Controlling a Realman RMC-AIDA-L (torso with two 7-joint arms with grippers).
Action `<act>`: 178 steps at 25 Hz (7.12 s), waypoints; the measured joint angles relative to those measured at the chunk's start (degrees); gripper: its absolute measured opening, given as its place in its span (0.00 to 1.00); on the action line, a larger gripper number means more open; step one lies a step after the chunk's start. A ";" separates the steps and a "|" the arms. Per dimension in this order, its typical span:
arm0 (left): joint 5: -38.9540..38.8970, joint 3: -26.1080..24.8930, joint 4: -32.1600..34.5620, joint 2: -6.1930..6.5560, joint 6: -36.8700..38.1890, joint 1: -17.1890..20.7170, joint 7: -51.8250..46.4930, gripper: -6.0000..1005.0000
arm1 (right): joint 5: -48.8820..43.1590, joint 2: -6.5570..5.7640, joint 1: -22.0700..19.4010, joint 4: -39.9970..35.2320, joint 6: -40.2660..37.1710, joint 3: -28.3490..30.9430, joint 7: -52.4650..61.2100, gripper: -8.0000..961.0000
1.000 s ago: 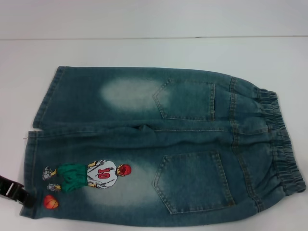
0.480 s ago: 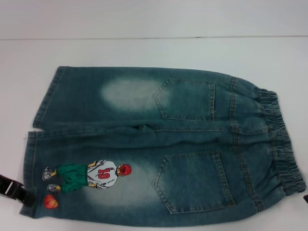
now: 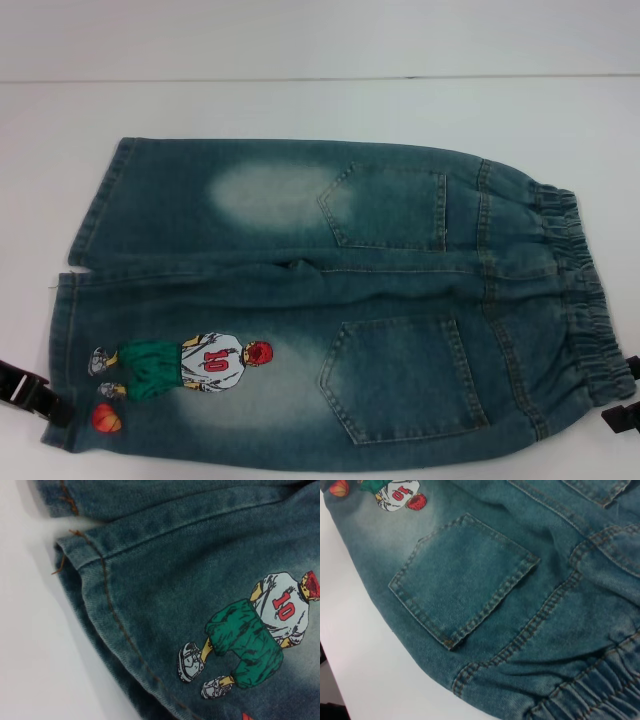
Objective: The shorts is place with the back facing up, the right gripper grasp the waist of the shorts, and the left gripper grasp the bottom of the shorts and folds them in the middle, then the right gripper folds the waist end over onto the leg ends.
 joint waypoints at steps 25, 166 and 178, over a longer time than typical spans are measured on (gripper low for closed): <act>-0.23 0.03 -0.41 -0.08 -0.38 -0.89 -0.07 0.03 | 2.62 -1.83 0.70 5.66 1.55 -1.58 -1.08 0.46; -39.77 7.96 -4.14 -4.16 -6.46 -1.68 27.93 0.92 | 47.30 1.06 -12.48 31.09 34.46 6.24 -41.71 0.96; -39.54 8.04 -4.26 -4.41 -6.49 -0.81 28.27 0.92 | 45.13 1.15 -10.12 30.66 35.13 5.89 -41.77 0.96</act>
